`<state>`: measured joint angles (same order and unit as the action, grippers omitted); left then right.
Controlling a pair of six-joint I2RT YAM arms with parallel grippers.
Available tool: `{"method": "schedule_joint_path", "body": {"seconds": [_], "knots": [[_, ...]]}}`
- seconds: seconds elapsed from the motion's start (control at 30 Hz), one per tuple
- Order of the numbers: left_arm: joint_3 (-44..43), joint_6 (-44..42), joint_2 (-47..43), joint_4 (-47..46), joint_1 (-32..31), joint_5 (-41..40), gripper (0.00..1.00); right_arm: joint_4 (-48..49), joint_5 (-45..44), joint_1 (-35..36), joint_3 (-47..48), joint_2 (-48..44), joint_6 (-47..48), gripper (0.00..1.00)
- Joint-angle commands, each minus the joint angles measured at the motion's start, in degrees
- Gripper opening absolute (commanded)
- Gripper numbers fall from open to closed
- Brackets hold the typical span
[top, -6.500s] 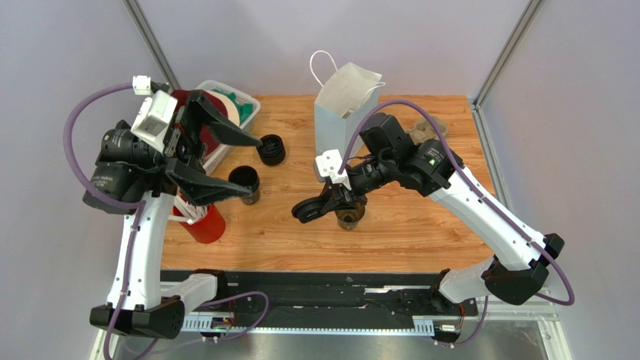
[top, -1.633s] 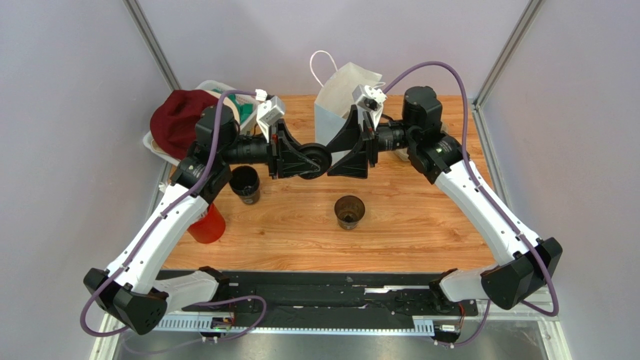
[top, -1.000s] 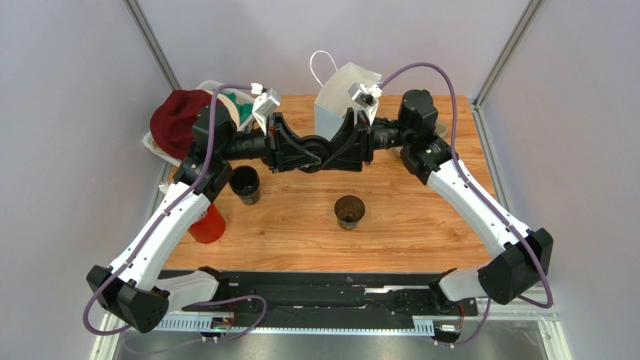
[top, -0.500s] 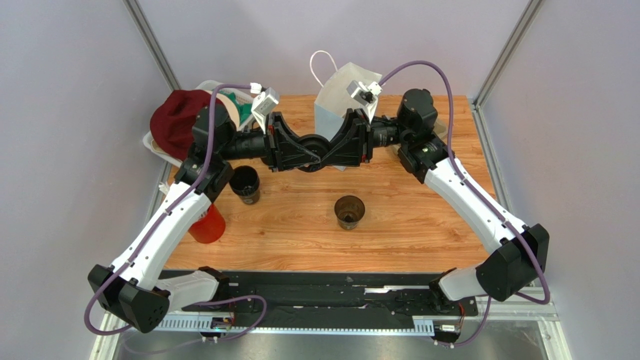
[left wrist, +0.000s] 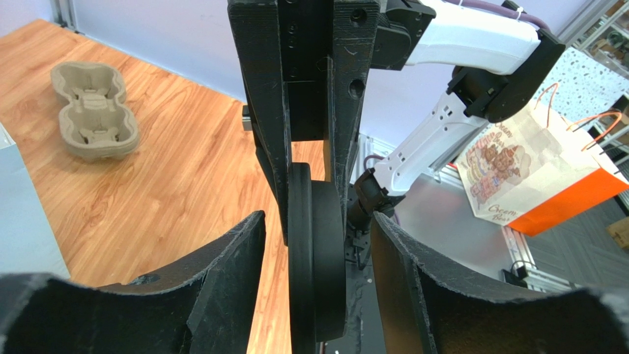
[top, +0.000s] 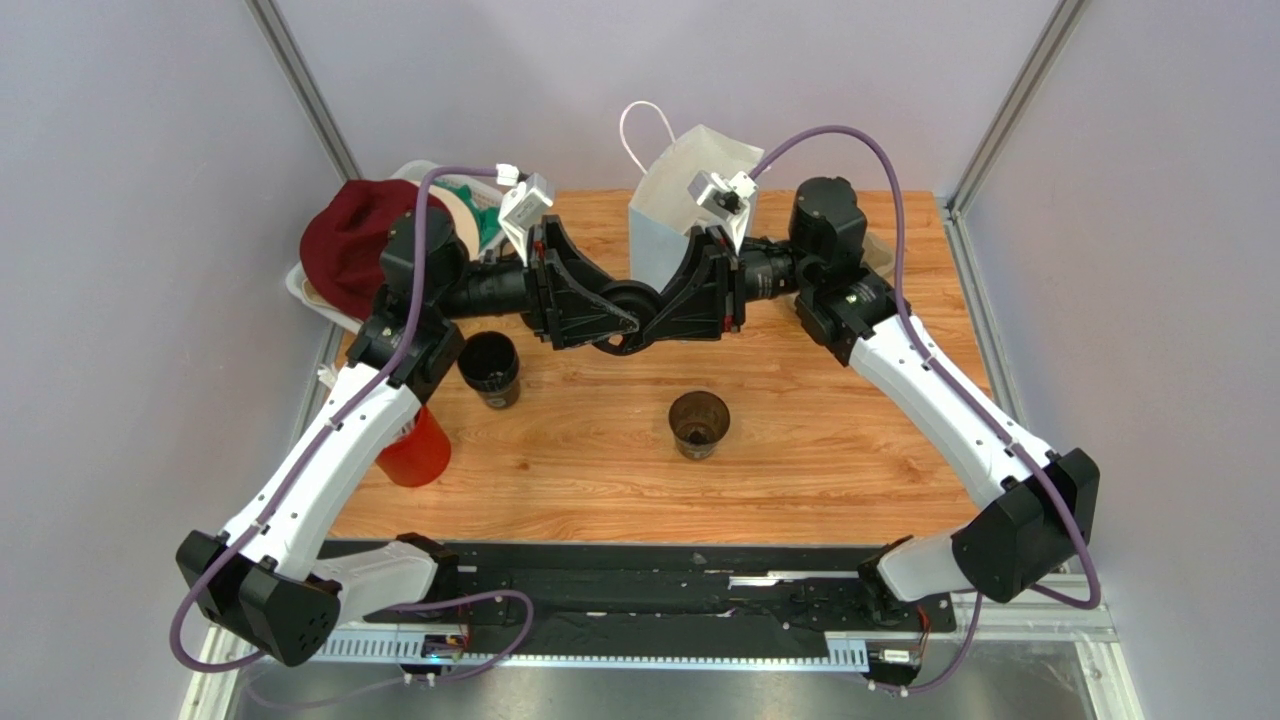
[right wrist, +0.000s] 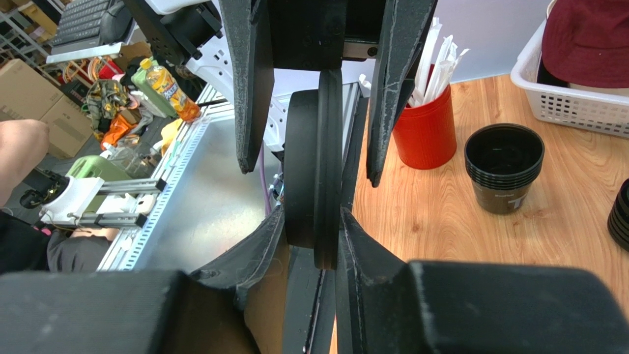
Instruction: Pack the takeout coffee
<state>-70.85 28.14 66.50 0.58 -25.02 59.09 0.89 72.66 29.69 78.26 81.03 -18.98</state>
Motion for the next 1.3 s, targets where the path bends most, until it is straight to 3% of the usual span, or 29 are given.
{"method": "schedule_joint_path", "body": {"seconds": [0.0,0.7,0.9,1.13,1.17,1.27], "knots": [[-0.25,-1.95,-0.67,0.81,0.23,1.55,0.65,-8.86,1.43,0.8,4.71,-0.44,7.63,0.15],[0.45,-5.2,0.21,4.08,0.14,3.22,0.66,-21.98,-2.0,4.23,9.37,1.76,18.72,0.17],[1.24,-6.08,-0.23,4.35,0.14,2.87,0.57,-23.47,-2.7,4.5,9.81,2.11,21.09,0.17],[1.77,-6.34,-0.76,4.08,0.23,2.35,0.38,-24.53,-3.14,4.94,9.9,2.2,22.41,0.18],[1.77,-6.34,-0.84,4.17,0.14,2.08,0.37,-24.61,-3.23,5.02,9.98,2.11,22.67,0.2],[1.94,-5.99,-1.11,4.08,0.23,0.6,0.32,-28.29,-5.24,4.94,10.77,1.76,25.82,0.38]]}}
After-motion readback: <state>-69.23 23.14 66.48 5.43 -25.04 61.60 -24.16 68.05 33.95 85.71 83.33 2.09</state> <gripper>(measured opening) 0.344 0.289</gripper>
